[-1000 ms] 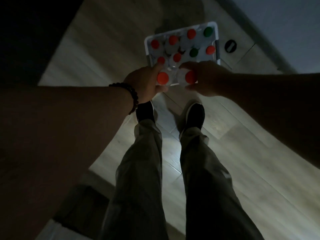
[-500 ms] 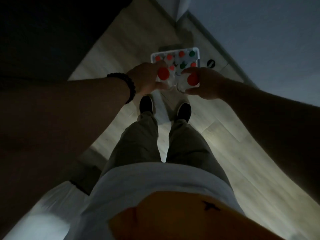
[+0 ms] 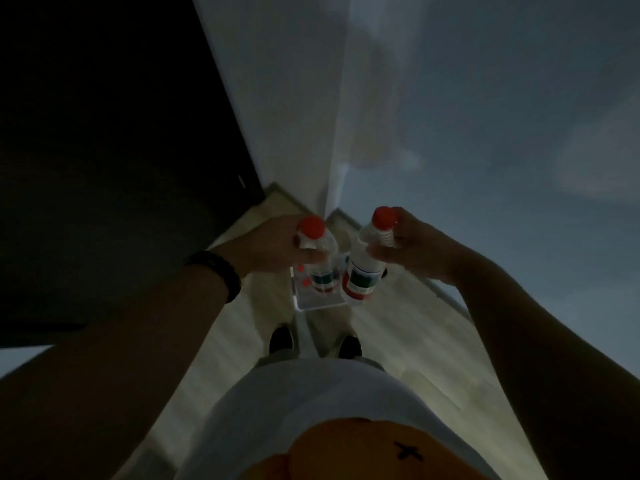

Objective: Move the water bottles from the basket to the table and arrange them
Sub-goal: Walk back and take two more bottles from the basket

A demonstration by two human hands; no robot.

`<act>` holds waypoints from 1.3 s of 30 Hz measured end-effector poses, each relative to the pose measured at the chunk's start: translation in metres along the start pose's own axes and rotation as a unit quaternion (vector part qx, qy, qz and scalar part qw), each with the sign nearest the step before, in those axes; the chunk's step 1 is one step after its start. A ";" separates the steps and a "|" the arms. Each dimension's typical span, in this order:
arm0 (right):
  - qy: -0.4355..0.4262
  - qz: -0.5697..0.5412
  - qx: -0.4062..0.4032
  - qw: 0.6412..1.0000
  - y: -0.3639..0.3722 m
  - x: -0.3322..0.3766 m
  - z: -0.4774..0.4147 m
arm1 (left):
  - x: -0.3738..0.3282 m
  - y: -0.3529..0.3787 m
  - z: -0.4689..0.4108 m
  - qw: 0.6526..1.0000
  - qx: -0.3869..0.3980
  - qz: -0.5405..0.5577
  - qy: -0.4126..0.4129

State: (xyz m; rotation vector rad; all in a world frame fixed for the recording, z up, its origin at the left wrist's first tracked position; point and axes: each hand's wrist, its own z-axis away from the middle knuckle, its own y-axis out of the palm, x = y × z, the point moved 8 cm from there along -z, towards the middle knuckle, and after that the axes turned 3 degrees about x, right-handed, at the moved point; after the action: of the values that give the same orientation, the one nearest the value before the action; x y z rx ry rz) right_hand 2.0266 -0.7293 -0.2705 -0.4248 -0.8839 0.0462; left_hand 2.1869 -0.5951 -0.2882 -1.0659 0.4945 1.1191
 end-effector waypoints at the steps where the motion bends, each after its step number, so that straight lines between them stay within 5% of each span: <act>1: -0.017 -0.020 -0.015 1.000 -0.010 0.011 0.005 | -0.014 -0.009 0.001 1.000 -0.003 0.010 0.007; 12: -0.130 -0.347 -0.193 0.908 -0.074 0.075 0.037 | -0.116 -0.072 -0.002 0.934 -0.106 0.322 0.116; 17: -0.045 -0.401 -0.274 0.873 -0.078 0.066 0.035 | -0.145 -0.062 -0.013 0.909 -0.140 0.374 0.116; 21: 0.086 -0.473 -0.257 0.838 -0.065 0.035 0.029 | -0.139 -0.051 -0.027 0.907 -0.140 0.397 0.002; 26: 0.137 -0.544 -0.208 0.801 -0.049 0.008 0.033 | -0.124 -0.026 -0.030 0.880 -0.068 0.440 -0.164; 30: 0.125 -0.595 -0.139 0.781 -0.042 -0.004 0.047 | -0.121 -0.004 -0.025 0.858 -0.011 0.471 -0.204; 39: 0.134 -0.583 -0.134 0.791 -0.047 -0.019 0.068 | -0.130 0.025 -0.024 0.882 0.013 0.435 -0.177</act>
State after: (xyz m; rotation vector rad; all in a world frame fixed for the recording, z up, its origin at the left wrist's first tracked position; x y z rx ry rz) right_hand 1.9565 -0.7528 -0.2291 -0.0763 -0.7445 -1.2727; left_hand 2.1165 -0.6773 -0.2082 -0.5633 0.7147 2.0476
